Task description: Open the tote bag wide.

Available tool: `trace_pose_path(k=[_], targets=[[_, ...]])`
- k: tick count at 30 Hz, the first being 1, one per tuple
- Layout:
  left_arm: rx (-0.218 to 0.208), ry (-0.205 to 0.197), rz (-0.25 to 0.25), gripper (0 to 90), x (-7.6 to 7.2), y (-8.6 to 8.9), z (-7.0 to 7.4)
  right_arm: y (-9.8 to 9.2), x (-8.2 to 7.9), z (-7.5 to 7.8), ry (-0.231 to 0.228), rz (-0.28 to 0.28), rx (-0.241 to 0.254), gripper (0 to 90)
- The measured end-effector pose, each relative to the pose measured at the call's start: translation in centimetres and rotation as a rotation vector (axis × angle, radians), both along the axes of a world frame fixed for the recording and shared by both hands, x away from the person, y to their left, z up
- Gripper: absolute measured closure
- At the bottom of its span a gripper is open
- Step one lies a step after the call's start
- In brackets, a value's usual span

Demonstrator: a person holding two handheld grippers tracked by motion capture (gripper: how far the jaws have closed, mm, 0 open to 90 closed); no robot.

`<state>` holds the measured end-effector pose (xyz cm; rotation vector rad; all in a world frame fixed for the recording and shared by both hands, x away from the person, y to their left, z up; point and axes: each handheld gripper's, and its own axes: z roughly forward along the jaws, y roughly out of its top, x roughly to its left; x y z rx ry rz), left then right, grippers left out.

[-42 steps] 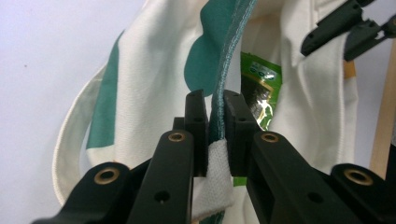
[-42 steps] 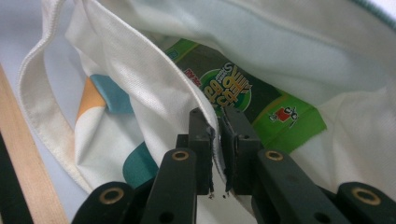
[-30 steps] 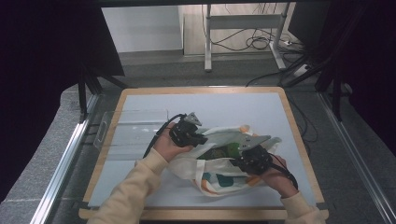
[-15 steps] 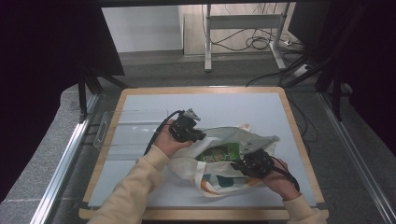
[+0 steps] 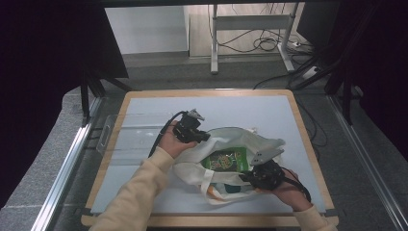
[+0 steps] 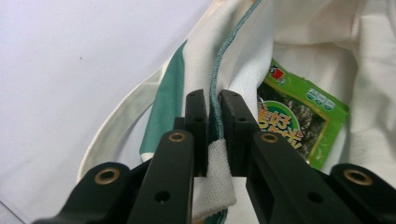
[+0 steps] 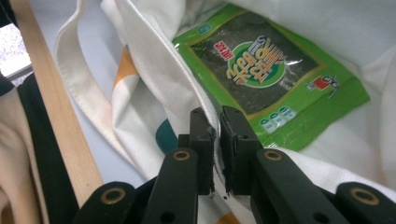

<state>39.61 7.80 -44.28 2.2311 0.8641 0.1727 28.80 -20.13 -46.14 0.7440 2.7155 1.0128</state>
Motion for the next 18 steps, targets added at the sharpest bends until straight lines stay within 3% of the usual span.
trace_pose_path(k=[9, 11, 14, 16, 18], targets=[[-0.012, 0.003, 0.041, 82.8, 1.2, 0.5, -0.6, -0.9, -1.1, -1.4, 0.028, 0.022, -0.001, 81.9], [0.002, 0.002, 0.038, 82.7, 1.5, 0.7, -0.6, -1.1, -1.3, -1.6, 0.034, 0.022, 0.002, 81.7], [-0.004, 0.004, 0.05, 82.7, 1.7, 0.9, -0.7, -1.2, -1.5, -2.0, 0.045, 0.019, -0.01, 81.4], [-0.035, 0.005, 0.078, 82.7, 1.8, 0.8, -0.9, -1.3, -1.7, -2.4, 0.057, 0.015, -0.012, 81.4], [-0.03, 0.005, 0.081, 82.6, 2.0, 1.1, -1.0, -1.4, -1.8, -2.7, 0.062, 0.013, -0.011, 81.4]])
